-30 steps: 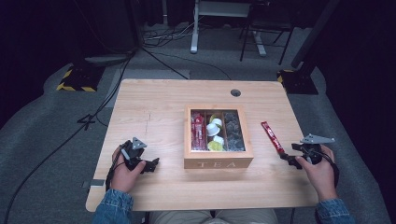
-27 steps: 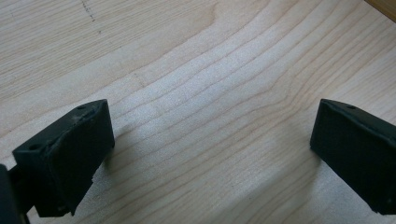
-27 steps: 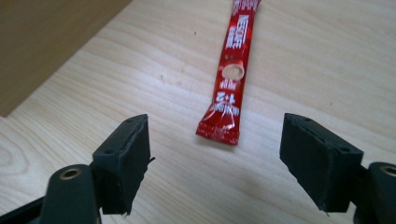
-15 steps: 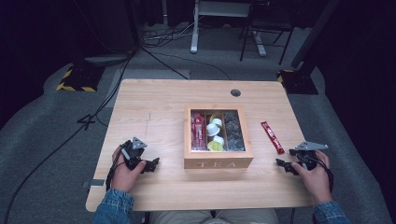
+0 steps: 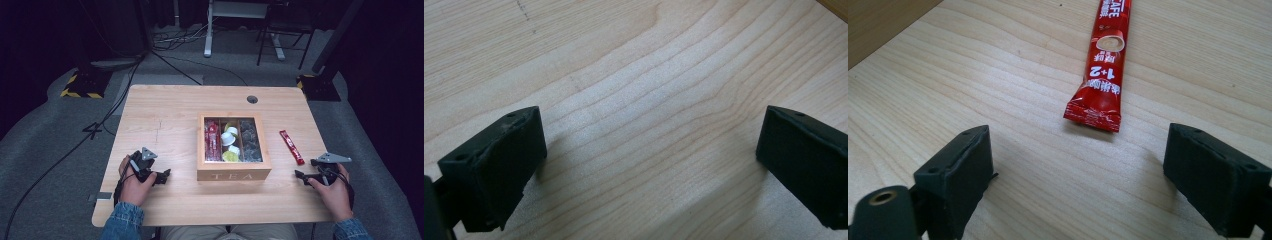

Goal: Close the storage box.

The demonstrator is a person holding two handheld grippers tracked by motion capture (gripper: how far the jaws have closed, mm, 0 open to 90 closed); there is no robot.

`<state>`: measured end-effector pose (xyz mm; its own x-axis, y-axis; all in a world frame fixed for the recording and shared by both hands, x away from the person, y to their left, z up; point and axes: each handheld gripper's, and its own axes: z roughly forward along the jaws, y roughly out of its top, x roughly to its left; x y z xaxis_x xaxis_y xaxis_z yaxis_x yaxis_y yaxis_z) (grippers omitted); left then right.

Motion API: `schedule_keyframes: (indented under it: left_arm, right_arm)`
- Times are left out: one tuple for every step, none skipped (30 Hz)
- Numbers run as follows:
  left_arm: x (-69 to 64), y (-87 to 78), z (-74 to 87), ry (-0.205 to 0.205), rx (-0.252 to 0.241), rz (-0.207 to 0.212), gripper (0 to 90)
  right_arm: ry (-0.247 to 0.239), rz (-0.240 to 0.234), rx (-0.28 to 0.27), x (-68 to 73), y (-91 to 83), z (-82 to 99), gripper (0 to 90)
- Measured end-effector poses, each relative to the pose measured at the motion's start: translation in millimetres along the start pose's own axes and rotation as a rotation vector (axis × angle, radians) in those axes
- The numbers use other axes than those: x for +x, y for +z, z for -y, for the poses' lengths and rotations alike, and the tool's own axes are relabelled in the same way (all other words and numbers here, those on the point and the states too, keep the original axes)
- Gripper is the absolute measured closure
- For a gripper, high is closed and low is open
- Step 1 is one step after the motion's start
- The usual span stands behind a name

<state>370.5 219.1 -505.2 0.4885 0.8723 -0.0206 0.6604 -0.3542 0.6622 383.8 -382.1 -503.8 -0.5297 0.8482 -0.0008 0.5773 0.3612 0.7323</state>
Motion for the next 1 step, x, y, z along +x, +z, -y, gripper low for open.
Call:
schedule_keyframes:
  left_arm:
    - [-0.6,0.0,0.3,-0.006,-0.002,-0.004,0.1]
  right_arm:
    - [0.001,-0.001,-0.001,-0.2,0.0,0.0,12.8]
